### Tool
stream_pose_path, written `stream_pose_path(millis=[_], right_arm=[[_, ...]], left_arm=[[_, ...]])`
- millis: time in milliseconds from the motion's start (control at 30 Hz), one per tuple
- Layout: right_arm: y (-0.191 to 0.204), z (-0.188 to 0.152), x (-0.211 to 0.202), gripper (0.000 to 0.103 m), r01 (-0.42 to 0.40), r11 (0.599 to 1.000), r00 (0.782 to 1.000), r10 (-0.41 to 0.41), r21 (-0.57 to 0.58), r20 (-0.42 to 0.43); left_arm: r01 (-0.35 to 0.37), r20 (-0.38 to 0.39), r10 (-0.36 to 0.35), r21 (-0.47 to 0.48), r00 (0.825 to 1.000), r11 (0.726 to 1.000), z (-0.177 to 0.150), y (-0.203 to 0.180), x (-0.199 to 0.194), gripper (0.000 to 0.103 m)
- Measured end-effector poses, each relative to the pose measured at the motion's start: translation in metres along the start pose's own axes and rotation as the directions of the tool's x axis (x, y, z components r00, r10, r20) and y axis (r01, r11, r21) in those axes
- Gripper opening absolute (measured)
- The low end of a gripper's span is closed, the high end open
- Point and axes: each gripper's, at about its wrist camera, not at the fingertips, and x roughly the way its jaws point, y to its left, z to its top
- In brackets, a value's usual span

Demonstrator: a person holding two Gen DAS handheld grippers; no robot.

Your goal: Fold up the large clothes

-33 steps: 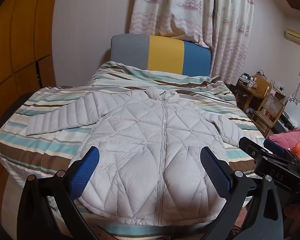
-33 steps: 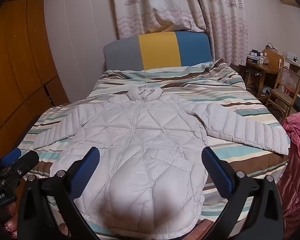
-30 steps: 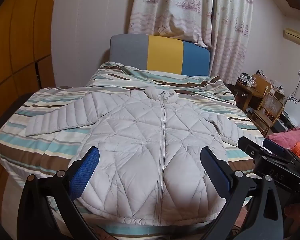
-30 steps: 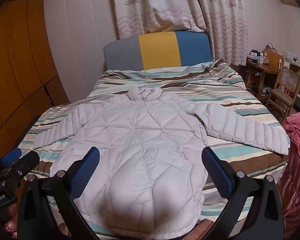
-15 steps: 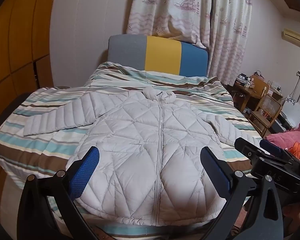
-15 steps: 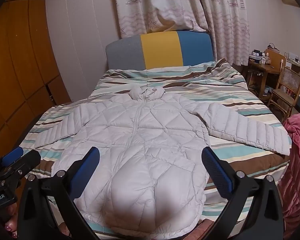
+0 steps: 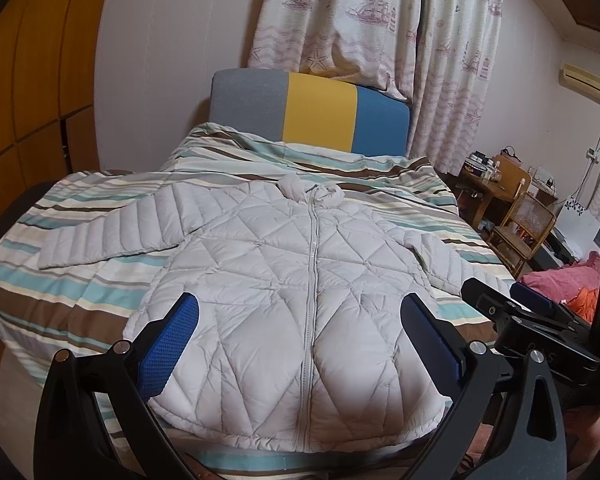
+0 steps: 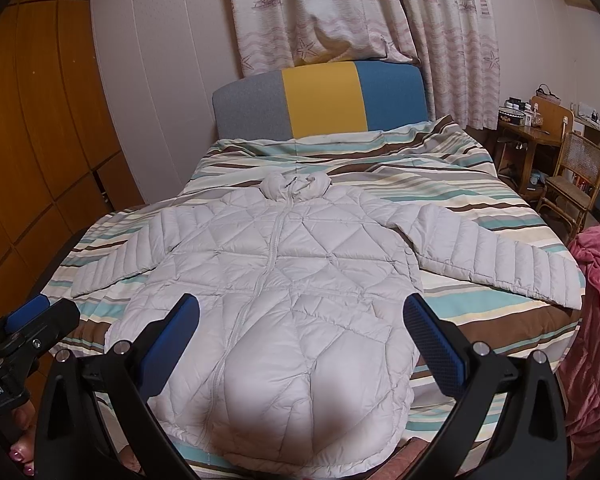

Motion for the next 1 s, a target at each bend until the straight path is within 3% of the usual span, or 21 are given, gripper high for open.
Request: stream_pose_path(millis=[1000], right_arm=[[-0.0073, -0.0001, 0.0058, 0.101, -0.010, 1.000, 1.000, 0.010, 0.021, -0.026]], left_arm=[[0.012, -0.032, -0.012, -0.015, 0.999, 1.000, -0.0030, 0.0032, 0.0077, 0.100]])
